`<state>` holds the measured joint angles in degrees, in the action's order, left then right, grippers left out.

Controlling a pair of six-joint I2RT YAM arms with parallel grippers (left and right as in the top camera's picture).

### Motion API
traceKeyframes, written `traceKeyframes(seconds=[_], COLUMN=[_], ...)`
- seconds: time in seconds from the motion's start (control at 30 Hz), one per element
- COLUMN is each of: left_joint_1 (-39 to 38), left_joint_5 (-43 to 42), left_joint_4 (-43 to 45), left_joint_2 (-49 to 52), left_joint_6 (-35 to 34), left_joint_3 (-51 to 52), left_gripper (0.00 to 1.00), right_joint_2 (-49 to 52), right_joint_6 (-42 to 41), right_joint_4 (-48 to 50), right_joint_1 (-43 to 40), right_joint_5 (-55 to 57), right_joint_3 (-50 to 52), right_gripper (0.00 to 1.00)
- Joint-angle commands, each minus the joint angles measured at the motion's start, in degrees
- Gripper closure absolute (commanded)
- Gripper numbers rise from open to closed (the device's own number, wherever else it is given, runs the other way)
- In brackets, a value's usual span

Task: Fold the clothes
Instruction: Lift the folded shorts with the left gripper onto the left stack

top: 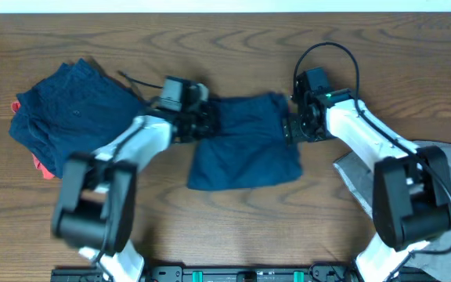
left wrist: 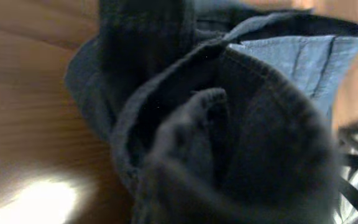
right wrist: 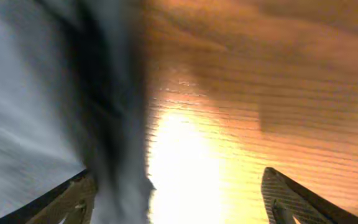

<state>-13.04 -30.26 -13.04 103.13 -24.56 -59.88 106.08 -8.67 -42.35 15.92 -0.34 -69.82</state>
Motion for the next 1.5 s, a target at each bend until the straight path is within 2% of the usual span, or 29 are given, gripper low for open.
traceKeyframes(seconds=[0.0, 0.2, 0.33, 0.4, 0.43, 0.67, 0.7, 0.73, 0.77, 0.8, 0.9, 1.07, 1.2, 1.3, 1.47], left_joint_1=[7.30, 24.72, 36.70, 41.16, 43.39, 50.27, 50.60, 50.86, 51.15, 51.36, 52.19, 54.16, 54.21, 53.09, 45.22], left_joint_5=[9.33, 10.45, 10.43, 10.40, 10.43, 10.43, 10.43, 10.43, 10.45, 10.43, 11.43, 22.27, 28.68, 26.40, 14.16], left_joint_4=[-2.34, -0.87, 1.60, 1.16, 0.20, -5.14, -5.64, -5.92, -6.08, -5.97, -5.77, -10.16, -12.85, -13.00, -10.88], left_joint_2=[-9.51, -20.92, -22.91, -22.60, -22.23, -18.03, -17.62, -17.38, -17.29, -17.31, -18.18, -23.30, -28.44, -31.76, -31.50], left_joint_6=[2.84, 4.02, 3.96, 3.96, 3.96, 3.96, 3.96, 3.96, 3.96, 3.96, 3.98, 0.48, -1.44, -1.49, 1.18], left_joint_3=[-4.07, -5.27, -5.27, -5.25, -5.25, -4.85, -4.85, -4.85, -4.85, -4.85, -4.87, -4.87, -4.87, -4.87, -4.87], left_gripper=[0.94, 0.94, 0.94, 0.86, 0.86, 0.85, 0.69, 0.45, 0.16, 0.03, 0.02, 0.02, 0.02, 0.02, 0.02], right_joint_2=[-6.69, -12.33, -12.74, -12.72, -12.72, -12.72, -12.72, -12.72, -12.72, -12.72, -12.72, -12.72, -12.72, -12.70, -12.70], right_joint_6=[0.66, 1.09, 1.07, 1.05, 1.07, 1.03, 1.05, 1.05, 1.05, 1.07, 1.07, 1.07, 1.05, 1.05, 1.03], right_joint_4=[-0.15, -1.18, -2.16, -2.62, -2.69, -2.56, -2.69, -2.91, -3.08, -3.21, -3.54, -3.50, -3.13, -3.08, -2.91], right_joint_1=[-2.80, -4.79, -4.83, -4.81, -4.81, -4.81, -4.81, -4.81, -4.83, -4.83, -4.83, -4.83, -5.01, -5.03, -5.05], right_joint_5=[0.96, 0.94, 0.94, 0.92, 0.94, 0.92, 0.94, 0.94, 0.94, 0.94, 0.96, 0.94, 0.92, 0.92, -1.05], right_joint_3=[-1.03, -1.03, -1.01, -1.01, -1.01, -1.01, -1.01, -1.01, -1.01, -1.01, -1.01, -1.01, -1.01, -1.01, -0.98], right_gripper=[0.14, 0.12, 0.12, 0.12, 0.12, 0.12, 0.12, 0.12, 0.12, 0.12, 0.11, 0.03, 0.02, 0.01, 0.01])
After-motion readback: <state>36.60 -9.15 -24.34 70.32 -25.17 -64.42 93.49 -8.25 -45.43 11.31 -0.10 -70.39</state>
